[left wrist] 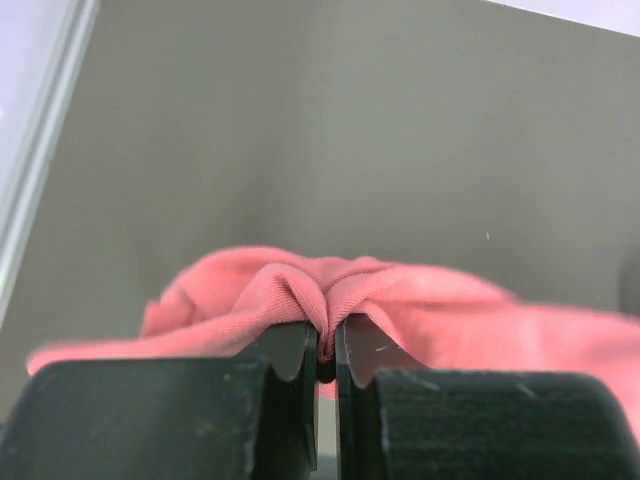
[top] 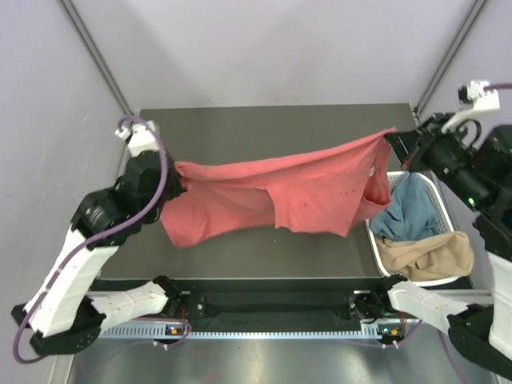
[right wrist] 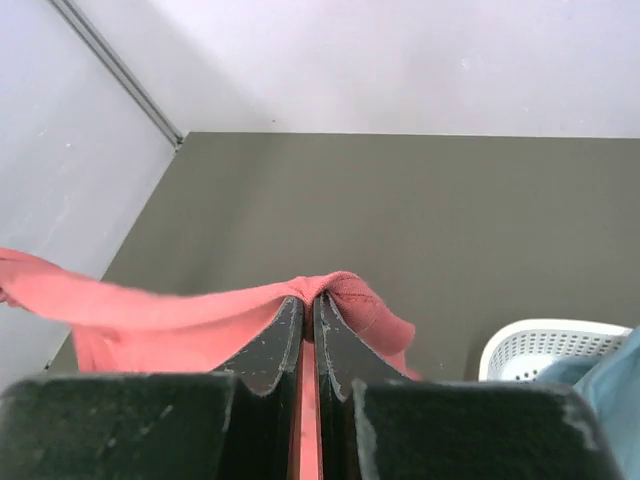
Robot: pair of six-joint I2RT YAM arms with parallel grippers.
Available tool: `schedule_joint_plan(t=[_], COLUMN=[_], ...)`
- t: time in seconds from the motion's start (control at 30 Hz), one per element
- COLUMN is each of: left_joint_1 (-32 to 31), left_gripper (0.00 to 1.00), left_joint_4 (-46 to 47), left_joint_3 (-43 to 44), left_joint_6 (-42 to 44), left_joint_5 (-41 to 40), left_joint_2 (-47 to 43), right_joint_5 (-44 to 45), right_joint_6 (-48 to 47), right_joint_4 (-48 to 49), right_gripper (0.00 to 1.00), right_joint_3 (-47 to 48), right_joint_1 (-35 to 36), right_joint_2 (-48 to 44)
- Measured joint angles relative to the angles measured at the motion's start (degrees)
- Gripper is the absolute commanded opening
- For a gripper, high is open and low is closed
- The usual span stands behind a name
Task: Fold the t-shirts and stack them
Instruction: Flatten the tshirt out
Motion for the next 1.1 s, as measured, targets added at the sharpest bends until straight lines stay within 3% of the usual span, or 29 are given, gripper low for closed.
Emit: schedule_joint_plan(t=[0.13, 0.23, 0.5, 0.67, 0.87, 1.1], left_joint_1=[0.0, -0.04, -0.04, -0.07, -0.04, 0.24], left_gripper=[0.0, 0.0, 0.0, 0.0, 0.0, 0.0], left_joint_4=[1.79, 1.73, -2.34, -2.38, -0.26, 7.37], left_joint_3=[7.3, 7.89, 4.85, 4.87, 4.17, -2.49], left_joint_6=[3.28, 3.93, -1.46, -3.58, 0.04, 5.88], left_joint_5=[-2.19, -3.28, -1.7, 1.62, 2.82, -2.25], left_joint_2=[9.57, 11.54, -3.98, -9.35, -2.82, 7.76], right_joint_5=[0.17, 0.17, -2.91, -6.99, -7.82, -7.72], right_joint_6=[-0.31, -1.25, -1.57, 0.04, 0.5, 0.11], right_joint_4=[2.03, 2.64, -3.32, -7.78, -5.53, 1.51], right_gripper=[0.0, 0.0, 0.0, 0.0, 0.0, 0.0], right_joint_3=[7.26, 8.33, 7.37, 12.79, 8.85, 1.99], right_joint_1=[0.0, 0.0, 0.0, 0.02, 0.0, 0.0], right_joint_2=[8.92, 12.68, 4.68, 0.52, 1.42, 12.59])
